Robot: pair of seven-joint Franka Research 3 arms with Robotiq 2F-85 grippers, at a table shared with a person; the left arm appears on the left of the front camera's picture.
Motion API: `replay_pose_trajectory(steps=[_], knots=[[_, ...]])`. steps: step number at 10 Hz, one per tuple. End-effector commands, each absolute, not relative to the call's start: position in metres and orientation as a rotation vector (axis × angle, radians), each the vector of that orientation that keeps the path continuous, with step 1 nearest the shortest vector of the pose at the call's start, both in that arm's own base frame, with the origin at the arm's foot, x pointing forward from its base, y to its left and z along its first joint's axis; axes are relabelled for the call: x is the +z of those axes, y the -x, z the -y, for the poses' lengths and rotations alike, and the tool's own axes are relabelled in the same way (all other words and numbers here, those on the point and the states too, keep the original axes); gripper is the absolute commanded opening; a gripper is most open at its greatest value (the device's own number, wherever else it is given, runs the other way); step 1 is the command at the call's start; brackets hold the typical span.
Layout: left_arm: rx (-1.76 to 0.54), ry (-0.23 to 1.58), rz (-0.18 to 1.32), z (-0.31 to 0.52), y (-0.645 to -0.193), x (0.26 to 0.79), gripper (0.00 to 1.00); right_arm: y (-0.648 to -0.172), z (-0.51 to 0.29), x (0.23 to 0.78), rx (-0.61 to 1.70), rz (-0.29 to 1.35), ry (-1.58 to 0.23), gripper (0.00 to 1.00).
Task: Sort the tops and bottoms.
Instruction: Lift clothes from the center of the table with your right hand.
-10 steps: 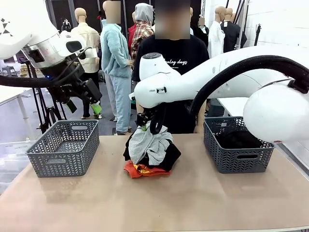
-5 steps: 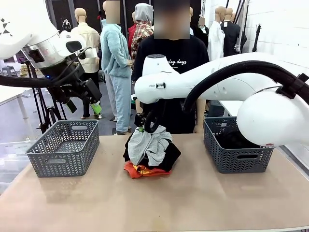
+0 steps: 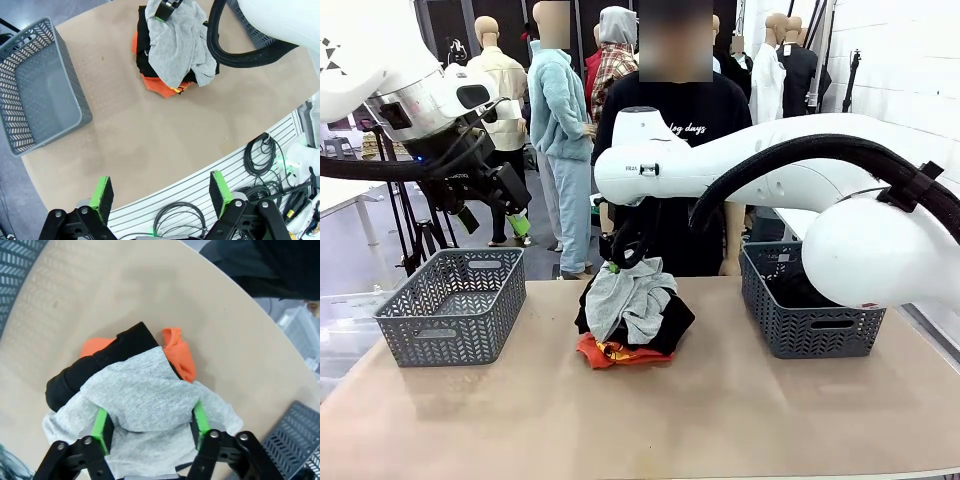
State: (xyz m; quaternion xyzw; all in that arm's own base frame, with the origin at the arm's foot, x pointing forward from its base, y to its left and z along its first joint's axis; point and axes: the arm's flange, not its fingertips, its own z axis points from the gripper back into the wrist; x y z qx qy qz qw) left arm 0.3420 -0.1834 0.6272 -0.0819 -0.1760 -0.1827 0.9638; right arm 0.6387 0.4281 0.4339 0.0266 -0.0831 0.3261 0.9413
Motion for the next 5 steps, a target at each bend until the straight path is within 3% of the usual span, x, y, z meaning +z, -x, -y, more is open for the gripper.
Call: replay_pose_trajectory(steps=[1,3,5], knots=[[-0.369,0.171,0.354,0.1804,-0.3412,0.6264,1.0,-0.6505,-0.4395,0.4376,0.638,0.135,-0.067,0.35],[-0.369,0.171,0.354,0.1804,-0.3412,0.6264,1.0,-0.6503,-0.4393,0.4367,0.63,0.126,-0.074,0.0],[-0.369,0.171,0.354,0.1804,-0.3412,0.6264,1.0,-0.6488,-0.4378,0.4381,0.628,0.133,-0.079,0.0]])
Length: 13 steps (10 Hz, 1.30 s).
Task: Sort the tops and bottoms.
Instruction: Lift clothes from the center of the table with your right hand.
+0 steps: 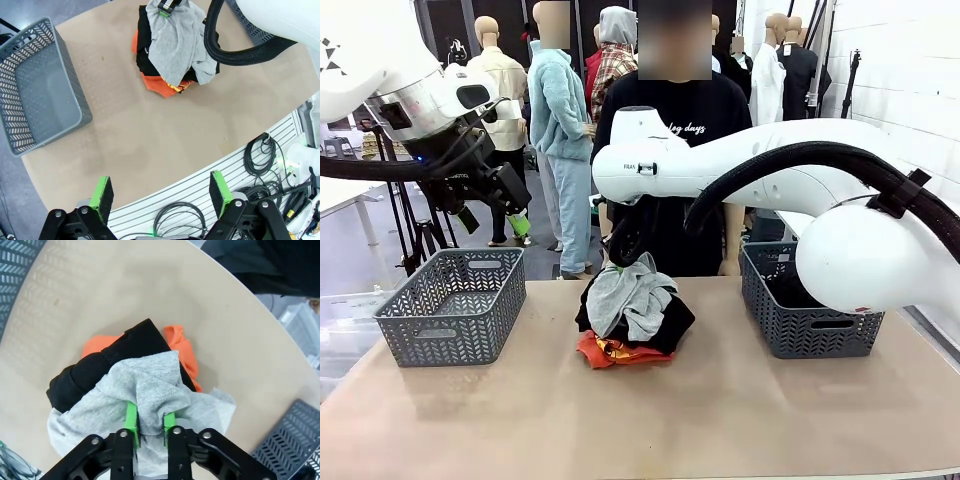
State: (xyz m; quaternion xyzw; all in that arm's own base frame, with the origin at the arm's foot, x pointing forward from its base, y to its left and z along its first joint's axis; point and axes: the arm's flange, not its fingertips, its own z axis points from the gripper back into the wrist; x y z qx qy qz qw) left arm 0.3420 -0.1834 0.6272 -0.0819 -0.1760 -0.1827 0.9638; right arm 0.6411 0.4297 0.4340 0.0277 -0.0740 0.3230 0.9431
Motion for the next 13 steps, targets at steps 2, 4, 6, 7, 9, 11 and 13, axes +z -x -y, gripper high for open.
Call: replay_pose_trajectory(steps=[2,4,6,7,9,11,13], knots=[[-0.369,0.171,0.354,0.18,-0.341,0.626,1.0,-0.647,-0.435,0.439,0.616,0.137,-0.09,0.0],[-0.369,0.171,0.354,0.18,-0.341,0.626,1.0,-0.642,-0.434,0.446,0.616,0.144,-0.084,0.0],[-0.369,0.171,0.354,0.18,-0.341,0.626,1.0,-0.641,-0.43,0.438,0.642,0.155,-0.062,0.0],[-0.369,0.171,0.354,0.18,-0.341,0.626,1.0,-0.641,-0.43,0.438,0.642,0.155,-0.062,0.0],[-0.369,0.171,0.354,0.18,-0.341,0.626,1.0,-0.641,-0.43,0.438,0.642,0.155,-0.062,0.0],[-0.369,0.171,0.354,0.18,-0.341,0.626,1.0,-0.628,-0.431,0.485,0.594,0.192,-0.063,0.0],[-0.369,0.171,0.354,0.18,-0.341,0.626,1.0,-0.609,-0.426,0.551,0.562,0.245,-0.116,0.0]])
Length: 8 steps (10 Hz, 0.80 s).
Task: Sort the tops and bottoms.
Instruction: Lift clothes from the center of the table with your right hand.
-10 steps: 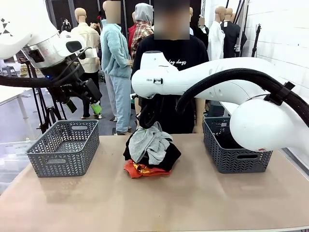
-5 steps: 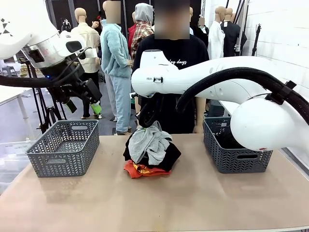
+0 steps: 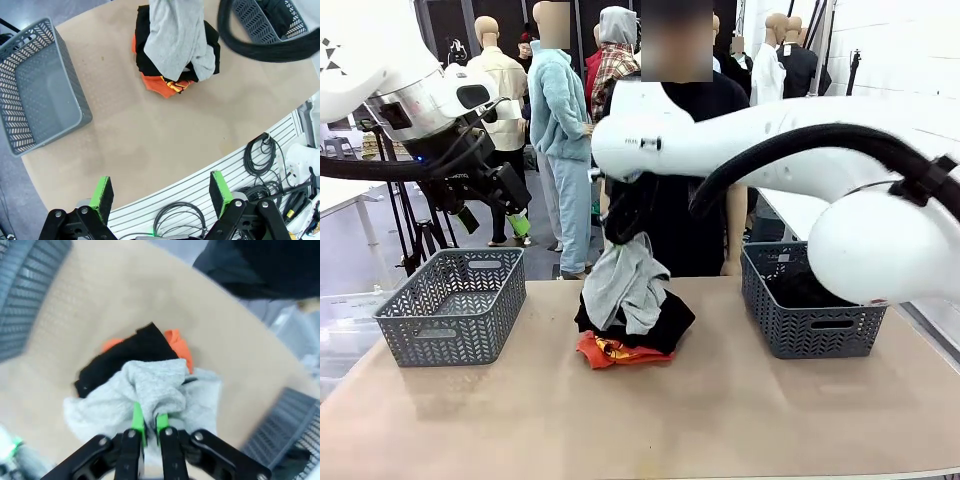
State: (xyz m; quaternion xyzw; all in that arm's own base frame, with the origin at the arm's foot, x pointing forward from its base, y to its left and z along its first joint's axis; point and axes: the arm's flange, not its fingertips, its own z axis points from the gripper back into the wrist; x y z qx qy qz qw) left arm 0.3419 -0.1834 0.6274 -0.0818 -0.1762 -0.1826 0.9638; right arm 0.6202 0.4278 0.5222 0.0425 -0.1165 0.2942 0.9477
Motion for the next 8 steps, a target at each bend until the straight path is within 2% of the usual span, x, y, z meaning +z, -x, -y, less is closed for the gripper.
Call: replay_pose_trajectory(steps=[1,5,8], knots=[[-0.369,0.171,0.354,0.18,-0.341,0.626,1.0,-0.603,-0.427,0.577,0.555,0.312,-0.109,0.0],[-0.369,0.171,0.354,0.18,-0.341,0.626,1.0,-0.585,-0.435,0.664,0.54,0.483,-0.019,0.0],[-0.369,0.171,0.354,0.18,-0.341,0.626,1.0,-0.584,-0.43,0.678,0.509,0.429,0.021,0.0]])
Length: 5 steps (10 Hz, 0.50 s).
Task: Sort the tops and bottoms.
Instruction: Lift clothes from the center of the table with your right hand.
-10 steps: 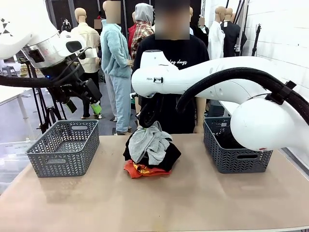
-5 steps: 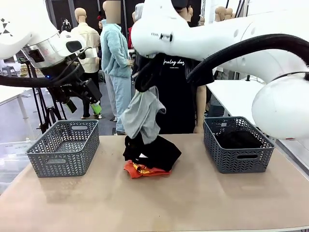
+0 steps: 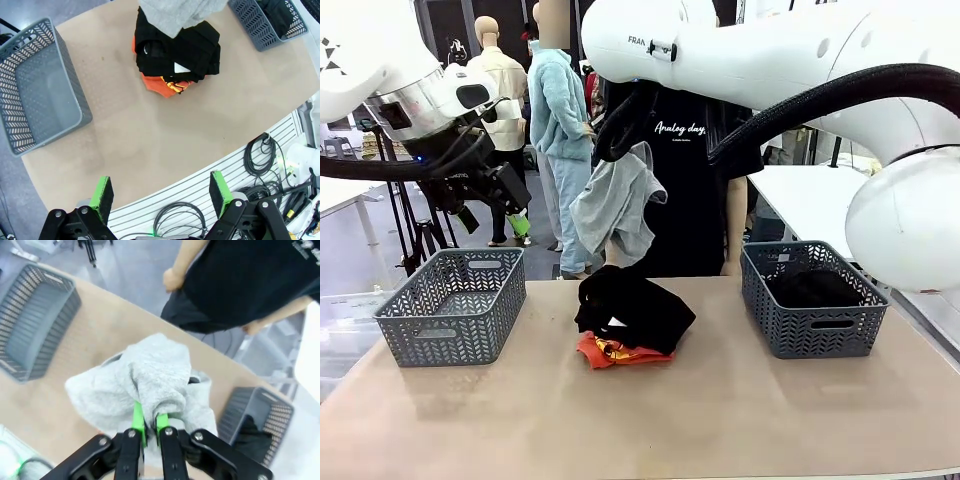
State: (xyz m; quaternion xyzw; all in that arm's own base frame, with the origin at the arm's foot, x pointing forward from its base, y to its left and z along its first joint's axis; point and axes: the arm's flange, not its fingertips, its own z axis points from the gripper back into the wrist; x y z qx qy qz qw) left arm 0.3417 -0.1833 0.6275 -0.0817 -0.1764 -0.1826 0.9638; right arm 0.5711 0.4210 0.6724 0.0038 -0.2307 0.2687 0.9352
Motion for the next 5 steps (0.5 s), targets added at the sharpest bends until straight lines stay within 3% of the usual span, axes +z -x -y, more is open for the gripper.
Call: replay_pose_trajectory(steps=[1,5], knots=[[-0.369,0.171,0.354,0.1804,-0.3412,0.6264,1.0,-0.5724,-0.4246,0.6723,0.56,0.494,-0.024,0.0],[-0.369,0.171,0.354,0.1804,-0.3412,0.6264,1.0,-0.5724,-0.4246,0.6723,0.56,0.494,-0.024,0.0]])
